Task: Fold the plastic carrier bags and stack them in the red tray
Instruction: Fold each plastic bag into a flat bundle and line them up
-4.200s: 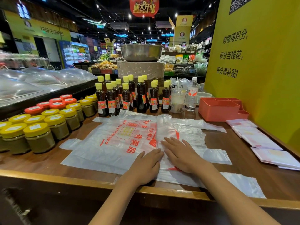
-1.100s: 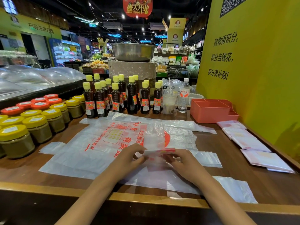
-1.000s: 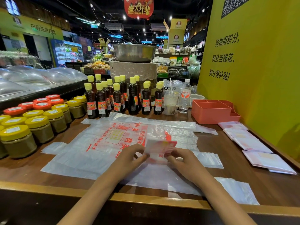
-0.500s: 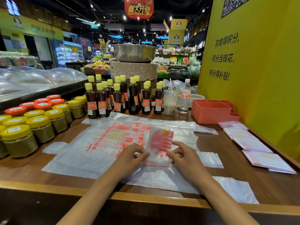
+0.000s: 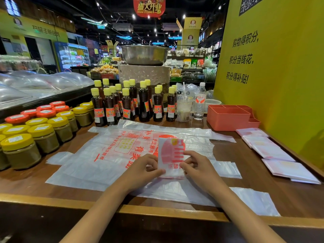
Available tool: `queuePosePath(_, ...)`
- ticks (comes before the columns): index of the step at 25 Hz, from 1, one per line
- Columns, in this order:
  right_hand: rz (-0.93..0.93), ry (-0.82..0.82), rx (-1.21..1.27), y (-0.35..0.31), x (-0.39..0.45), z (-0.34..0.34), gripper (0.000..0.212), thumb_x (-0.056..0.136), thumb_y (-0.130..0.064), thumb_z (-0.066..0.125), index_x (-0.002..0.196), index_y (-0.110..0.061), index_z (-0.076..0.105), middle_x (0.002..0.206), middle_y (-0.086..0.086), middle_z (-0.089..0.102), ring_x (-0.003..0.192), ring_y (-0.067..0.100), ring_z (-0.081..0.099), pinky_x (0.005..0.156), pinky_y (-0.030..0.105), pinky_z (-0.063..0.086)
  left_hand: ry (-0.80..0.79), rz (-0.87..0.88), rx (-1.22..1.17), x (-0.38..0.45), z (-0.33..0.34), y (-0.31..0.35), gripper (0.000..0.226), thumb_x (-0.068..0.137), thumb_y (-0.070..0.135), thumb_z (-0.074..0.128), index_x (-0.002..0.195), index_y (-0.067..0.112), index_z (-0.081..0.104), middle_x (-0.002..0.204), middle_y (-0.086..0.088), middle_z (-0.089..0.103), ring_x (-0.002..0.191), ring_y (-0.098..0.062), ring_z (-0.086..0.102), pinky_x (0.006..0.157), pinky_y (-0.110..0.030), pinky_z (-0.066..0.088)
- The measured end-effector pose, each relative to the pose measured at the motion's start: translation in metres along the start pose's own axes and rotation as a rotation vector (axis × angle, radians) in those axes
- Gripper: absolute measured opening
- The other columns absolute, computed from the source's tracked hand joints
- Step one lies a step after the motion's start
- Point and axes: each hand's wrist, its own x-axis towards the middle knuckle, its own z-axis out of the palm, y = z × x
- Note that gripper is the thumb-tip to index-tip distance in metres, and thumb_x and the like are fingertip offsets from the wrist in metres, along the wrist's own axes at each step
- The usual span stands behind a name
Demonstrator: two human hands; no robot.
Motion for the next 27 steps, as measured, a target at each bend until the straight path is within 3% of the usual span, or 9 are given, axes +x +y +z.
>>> queuePosePath(6, 0.005, 0.015, -0.178, 0.0058, -0.0032, -0.0002, 0.044, 0.092, -0.027, 0.069, 0.134, -0.031, 0.056, 0.08, -0.006, 0.07, 0.077, 0.009, 0.067, 0.079, 0.029, 0.058, 0.008, 0.014, 0.128, 0.0002, 0.0036, -0.001, 0.031, 0.095, 0.041, 0.064, 0.078, 0.015, 0.068, 0.117, 0.018, 0.058, 0.101, 0.004, 0.055, 0.085, -0.016, 0.046)
queuePosePath(9, -0.006, 0.004, -0.244, 0.0058, -0.0034, -0.0014, 0.052, 0.092, -0.029, 0.07, 0.14, -0.032, 0.051, 0.083, -0.01, 0.067, 0.079, 0.007, 0.065, 0.079, 0.027, 0.057, 0.015, 0.005, 0.104, -0.0028, 0.0025, -0.0018, 0.019, 0.09, 0.036, 0.07, 0.101, 0.023, 0.061, 0.115, 0.013, 0.059, 0.104, -0.003, 0.057, 0.085, -0.017, 0.05)
queuePosePath(14, -0.028, -0.018, -0.304, 0.0076, -0.0007, -0.0012, 0.043, 0.093, -0.03, 0.068, 0.135, -0.029, 0.058, 0.104, -0.014, 0.064, 0.091, 0.005, 0.062, 0.09, 0.026, 0.055, -0.015, 0.006, -0.035, -0.0022, 0.0003, -0.0044, 0.063, 0.088, 0.026, 0.075, 0.14, 0.036, 0.04, 0.13, 0.018, 0.05, 0.112, 0.011, 0.052, 0.083, -0.005, 0.046)
queuePosePath(18, -0.034, -0.051, -0.323, 0.0102, 0.0, -0.0005, 0.041, 0.095, -0.034, 0.064, 0.136, -0.028, 0.058, 0.126, -0.013, 0.056, 0.109, 0.0, 0.056, 0.093, 0.014, 0.044, -0.003, 0.062, -0.071, -0.0008, 0.0019, -0.0087, 0.058, 0.091, 0.017, 0.072, 0.135, 0.041, 0.043, 0.139, 0.017, 0.044, 0.12, 0.022, 0.042, 0.094, -0.002, 0.041)
queuePosePath(21, -0.039, -0.044, -0.288, 0.009, 0.0004, 0.0007, 0.04, 0.098, -0.035, 0.059, 0.137, -0.027, 0.055, 0.132, -0.014, 0.052, 0.115, -0.001, 0.054, 0.094, 0.013, 0.04, 0.045, 0.101, -0.071, 0.0013, 0.0032, -0.0085, 0.054, 0.092, 0.022, 0.071, 0.134, 0.045, 0.045, 0.149, 0.02, 0.036, 0.13, 0.014, 0.039, 0.106, -0.013, 0.041)
queuePosePath(24, -0.044, -0.042, -0.254, 0.0089, 0.001, 0.0025, 0.042, 0.097, -0.04, 0.06, 0.137, -0.028, 0.054, 0.133, -0.016, 0.05, 0.119, -0.001, 0.053, 0.098, 0.017, 0.041, 0.097, 0.099, -0.083, 0.0029, 0.0036, -0.0077, 0.056, 0.091, 0.029, 0.071, 0.137, 0.048, 0.045, 0.156, 0.029, 0.017, 0.136, 0.009, 0.034, 0.094, -0.005, 0.042)
queuePosePath(27, -0.068, -0.057, -0.241, 0.0104, 0.0018, 0.004, 0.045, 0.094, -0.04, 0.064, 0.137, -0.029, 0.054, 0.133, -0.016, 0.051, 0.12, -0.003, 0.053, 0.102, 0.018, 0.042, 0.055, 0.081, -0.13, 0.0024, 0.0034, -0.0076, 0.058, 0.093, 0.022, 0.068, 0.137, 0.05, 0.043, 0.157, 0.026, 0.021, 0.136, 0.008, 0.036, 0.098, -0.015, 0.044)
